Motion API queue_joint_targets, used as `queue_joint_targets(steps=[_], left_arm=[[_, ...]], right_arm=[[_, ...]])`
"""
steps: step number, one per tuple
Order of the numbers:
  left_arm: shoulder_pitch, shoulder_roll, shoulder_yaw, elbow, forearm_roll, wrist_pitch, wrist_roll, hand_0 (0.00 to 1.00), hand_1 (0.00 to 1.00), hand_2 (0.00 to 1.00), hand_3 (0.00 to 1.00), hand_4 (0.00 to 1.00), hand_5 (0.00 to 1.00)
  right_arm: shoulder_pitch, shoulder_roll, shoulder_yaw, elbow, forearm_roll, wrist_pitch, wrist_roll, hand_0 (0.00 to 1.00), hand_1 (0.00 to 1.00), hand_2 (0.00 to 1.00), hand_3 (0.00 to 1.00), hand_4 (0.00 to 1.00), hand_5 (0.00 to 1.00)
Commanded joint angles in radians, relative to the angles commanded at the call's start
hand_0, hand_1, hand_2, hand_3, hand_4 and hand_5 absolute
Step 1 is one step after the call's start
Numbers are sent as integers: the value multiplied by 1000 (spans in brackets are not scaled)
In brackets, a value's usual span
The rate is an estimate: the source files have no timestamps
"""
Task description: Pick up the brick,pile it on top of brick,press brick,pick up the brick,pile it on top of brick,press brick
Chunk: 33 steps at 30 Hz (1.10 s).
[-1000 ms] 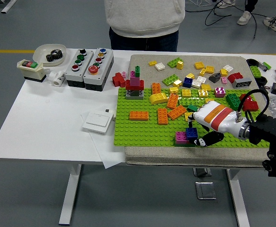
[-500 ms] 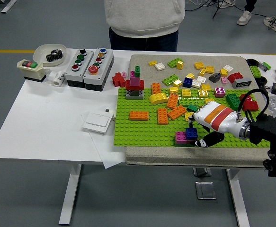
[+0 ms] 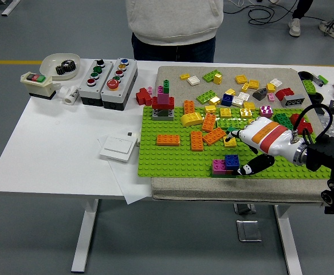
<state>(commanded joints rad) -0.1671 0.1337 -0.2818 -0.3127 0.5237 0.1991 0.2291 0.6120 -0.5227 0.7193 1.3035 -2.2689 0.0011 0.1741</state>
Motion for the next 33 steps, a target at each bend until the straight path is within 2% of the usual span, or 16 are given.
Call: queue_joint_targets(steps=[2,3,4,8,9,12,14,15,20,21,33], left_arm=[[1,0,0,0,2,0,0,705,726,760,616,725,686],[1,0,-1,0,3,0,0,703,727,759,615,723,685],[2,0,-1,0,3,0,0,703,727,759,615,723,685],[5,-1,-4,1,8,0,1,703,727,759,615,723,685],[5,-1,-5,1,10,-1,2,703,727,760,615,724,687],[7,-1,-8,2,15,-1,3,703,727,760,615,724,687],[9,-1,-10,2,19,-2,4,703,727,760,615,724,687],[9,-1,-10,2,20,-2,4,702,728,759,614,723,687],[10,-1,-13,2,27,-4,6,702,728,759,614,723,687],[11,-2,-14,2,28,-4,7,701,728,759,614,722,687],[10,-3,-8,2,20,-3,3,699,725,758,615,722,687]], right_arm=[[-20,-8,35,31,8,1,-13,257,134,220,782,998,712],[-28,-11,51,44,16,-1,-18,323,219,319,833,998,781],[-35,-14,62,54,22,-8,-22,323,219,319,833,998,781],[-77,-34,121,122,68,-80,-63,323,219,319,833,998,781],[-91,-40,135,144,84,-105,-70,446,474,620,779,998,735],[-134,-63,166,193,138,-144,-48,446,474,620,779,998,735],[-158,-79,174,217,163,-153,-26,446,474,620,779,998,735],[-166,-85,175,225,170,-154,-17,584,588,681,616,970,680],[-213,-118,163,257,194,-152,45,584,588,681,616,970,680],[-223,-121,158,260,197,-149,58,630,612,689,592,931,668],[-247,-120,111,251,188,-127,86,659,632,688,576,894,659]])
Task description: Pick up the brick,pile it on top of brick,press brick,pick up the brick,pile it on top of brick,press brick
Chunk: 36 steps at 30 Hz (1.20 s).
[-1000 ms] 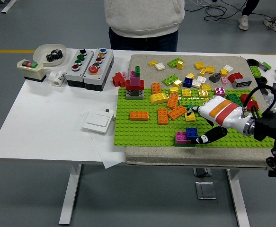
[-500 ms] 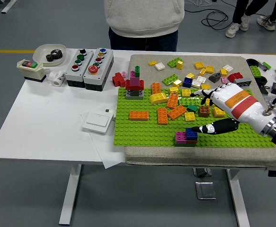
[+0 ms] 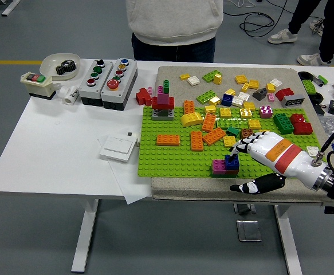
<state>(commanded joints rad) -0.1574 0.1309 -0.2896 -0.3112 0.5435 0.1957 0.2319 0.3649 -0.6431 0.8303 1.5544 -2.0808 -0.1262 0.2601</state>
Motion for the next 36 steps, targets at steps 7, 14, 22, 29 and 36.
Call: queue_joint_targets(steps=[7,14,22,29,36], left_arm=[[-2,0,4,0,-7,1,-2,700,725,758,615,722,687],[-4,0,5,0,-9,1,-3,699,725,758,615,721,687],[-6,0,7,-1,-12,1,-4,699,725,758,616,722,687],[-6,0,7,0,-12,1,-4,699,726,758,616,722,687],[-7,0,6,-1,-10,0,-3,700,725,758,616,723,687]], right_arm=[[11,6,-26,-17,-1,6,0,662,635,689,576,892,657],[21,14,-45,-39,-4,14,-4,665,637,689,576,890,654],[29,19,-50,-61,-9,20,-8,668,638,689,576,890,655],[28,19,-53,-63,-16,27,-12,669,637,688,577,891,654],[25,16,-55,-59,-25,36,-17,665,630,684,576,892,655]])
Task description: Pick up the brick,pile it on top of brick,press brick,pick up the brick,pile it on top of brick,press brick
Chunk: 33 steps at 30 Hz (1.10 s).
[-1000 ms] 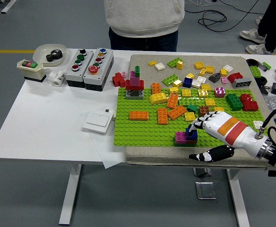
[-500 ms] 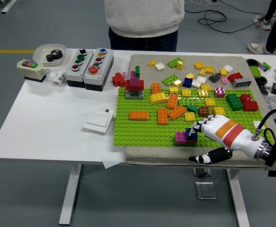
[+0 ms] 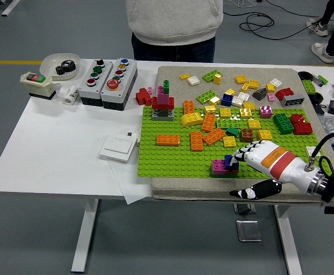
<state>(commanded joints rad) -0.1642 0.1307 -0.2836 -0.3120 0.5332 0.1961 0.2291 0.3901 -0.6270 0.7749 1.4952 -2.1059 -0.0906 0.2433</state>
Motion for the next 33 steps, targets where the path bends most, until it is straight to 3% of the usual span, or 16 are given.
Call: queue_joint_targets(steps=[33], left_arm=[[0,1,-3,0,6,-1,2,699,725,758,615,723,687]], right_arm=[[-12,10,0,31,-58,6,-61,591,578,663,576,890,650]])
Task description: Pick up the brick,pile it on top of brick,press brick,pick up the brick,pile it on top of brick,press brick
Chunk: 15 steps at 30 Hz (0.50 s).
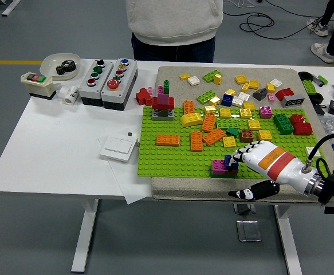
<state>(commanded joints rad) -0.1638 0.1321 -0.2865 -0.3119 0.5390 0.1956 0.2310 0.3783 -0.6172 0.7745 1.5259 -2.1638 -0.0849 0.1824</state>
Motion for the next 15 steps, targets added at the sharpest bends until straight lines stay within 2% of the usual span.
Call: queue_joint_targets(steps=[3,4,9,10,15], left_arm=[[1,0,-1,0,3,0,1,699,725,758,615,723,687],[1,0,-2,0,4,-1,1,700,726,758,616,723,688],[3,0,-5,0,9,-2,3,700,726,758,616,723,688],[3,0,-5,0,10,-2,3,700,727,758,616,722,687],[3,0,-6,0,12,-2,4,700,727,758,616,722,687]], right_arm=[[0,0,0,3,-7,-1,-4,591,578,663,576,890,650],[0,0,0,5,-9,-1,-5,537,568,656,575,890,644],[-3,-2,0,14,-21,-1,-10,537,568,656,575,890,644],[-3,-2,1,15,-23,-1,-10,451,548,650,579,890,641],[-7,-2,4,26,-42,1,-20,451,548,650,579,890,641]])
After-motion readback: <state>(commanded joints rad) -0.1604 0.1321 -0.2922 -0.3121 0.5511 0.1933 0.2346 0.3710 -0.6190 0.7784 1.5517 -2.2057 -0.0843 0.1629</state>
